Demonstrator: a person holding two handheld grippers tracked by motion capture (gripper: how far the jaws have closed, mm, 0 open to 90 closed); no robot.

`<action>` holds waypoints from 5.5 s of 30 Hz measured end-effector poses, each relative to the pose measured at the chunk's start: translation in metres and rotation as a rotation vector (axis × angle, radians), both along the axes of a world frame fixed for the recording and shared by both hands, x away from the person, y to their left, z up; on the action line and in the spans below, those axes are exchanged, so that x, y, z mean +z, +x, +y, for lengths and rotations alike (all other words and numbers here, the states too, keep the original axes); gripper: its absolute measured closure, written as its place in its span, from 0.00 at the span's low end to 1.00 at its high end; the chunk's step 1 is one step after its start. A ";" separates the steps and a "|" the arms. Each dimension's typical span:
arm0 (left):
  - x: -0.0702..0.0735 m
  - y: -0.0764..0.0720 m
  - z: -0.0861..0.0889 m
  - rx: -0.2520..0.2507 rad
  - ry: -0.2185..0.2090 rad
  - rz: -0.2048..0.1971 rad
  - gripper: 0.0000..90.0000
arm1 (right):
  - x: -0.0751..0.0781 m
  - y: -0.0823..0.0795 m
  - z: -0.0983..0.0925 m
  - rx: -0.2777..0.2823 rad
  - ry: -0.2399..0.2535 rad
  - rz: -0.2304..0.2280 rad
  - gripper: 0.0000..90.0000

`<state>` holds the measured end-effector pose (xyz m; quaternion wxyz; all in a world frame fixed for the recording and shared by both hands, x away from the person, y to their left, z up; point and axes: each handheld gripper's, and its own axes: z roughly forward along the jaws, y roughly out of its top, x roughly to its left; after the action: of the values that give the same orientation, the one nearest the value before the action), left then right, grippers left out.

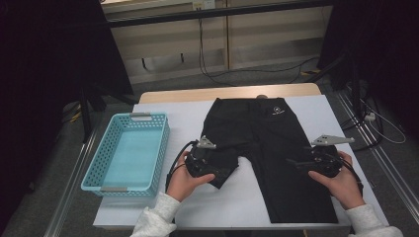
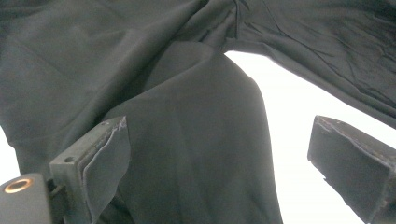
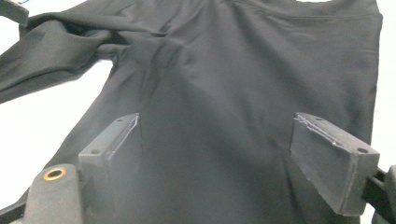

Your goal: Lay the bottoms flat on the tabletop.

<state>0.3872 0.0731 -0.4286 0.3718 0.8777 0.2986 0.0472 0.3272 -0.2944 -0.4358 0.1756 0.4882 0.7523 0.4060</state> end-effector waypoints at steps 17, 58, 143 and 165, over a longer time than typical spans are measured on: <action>-0.015 -0.007 -0.011 -0.066 0.063 0.015 0.28 | 0.001 0.000 0.024 0.062 -0.001 -0.013 0.19; 0.014 -0.004 0.009 0.012 -0.097 0.139 0.98 | -0.002 -0.003 0.034 0.093 0.001 -0.012 0.19; 0.023 -0.012 0.006 0.097 -0.164 -0.013 0.24 | -0.005 0.006 0.072 0.214 -0.017 -0.003 0.21; 0.019 -0.001 0.036 0.206 -0.086 -0.078 0.15 | -0.014 0.003 0.122 0.361 -0.030 0.012 0.32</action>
<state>0.3858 0.1090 -0.4093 0.4134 0.8231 0.3745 0.1064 0.3300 -0.1724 -0.4493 0.1030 0.3450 0.8347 0.4166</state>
